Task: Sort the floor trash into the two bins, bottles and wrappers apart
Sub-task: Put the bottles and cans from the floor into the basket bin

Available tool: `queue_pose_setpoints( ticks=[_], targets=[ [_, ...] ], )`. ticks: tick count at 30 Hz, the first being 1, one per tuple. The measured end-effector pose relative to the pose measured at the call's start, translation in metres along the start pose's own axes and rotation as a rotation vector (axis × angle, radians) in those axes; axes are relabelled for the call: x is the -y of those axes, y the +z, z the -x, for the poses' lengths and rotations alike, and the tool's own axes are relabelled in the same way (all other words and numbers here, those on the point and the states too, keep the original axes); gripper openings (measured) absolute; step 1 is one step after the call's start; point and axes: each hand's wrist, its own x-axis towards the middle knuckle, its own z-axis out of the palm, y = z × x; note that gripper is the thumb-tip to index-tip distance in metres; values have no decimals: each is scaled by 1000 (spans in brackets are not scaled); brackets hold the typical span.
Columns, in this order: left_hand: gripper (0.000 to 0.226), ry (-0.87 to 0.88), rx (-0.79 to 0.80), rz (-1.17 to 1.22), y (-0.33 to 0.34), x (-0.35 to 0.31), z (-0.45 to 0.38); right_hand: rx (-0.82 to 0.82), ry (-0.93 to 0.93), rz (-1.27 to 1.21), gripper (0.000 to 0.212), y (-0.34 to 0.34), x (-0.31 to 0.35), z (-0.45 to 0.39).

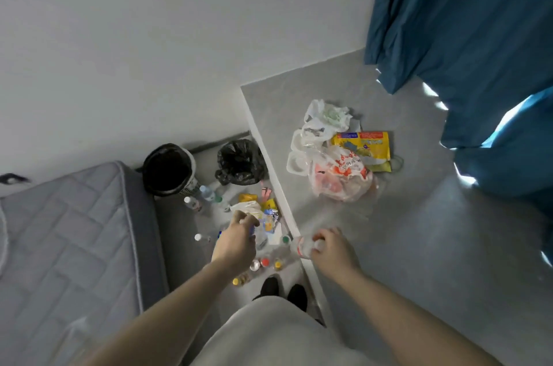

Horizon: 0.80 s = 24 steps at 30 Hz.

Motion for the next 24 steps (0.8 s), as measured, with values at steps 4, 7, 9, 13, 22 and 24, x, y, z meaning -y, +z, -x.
queue_pose_setpoints(
  ticks=[4,7,9,13,22,24],
  targets=[
    [28,-106,-95,36,-22,34,27,23,-112,50,19,5,44,-4],
    [28,-170,-147,73,-39,58,37,27,-191,85,19,11,75,-6],
    [28,-191,-167,77,-50,74,40,33,-231,108,19,16,93,-9],
    [27,-207,-190,77,-70,101,42,38,-263,147,18,30,123,-11],
    [30,-94,-153,64,-133,204,16,-15,-154,149,16,96,215,-11],
    [32,-47,-124,57,-145,224,7,-32,-128,136,15,109,232,-8]
  ],
)
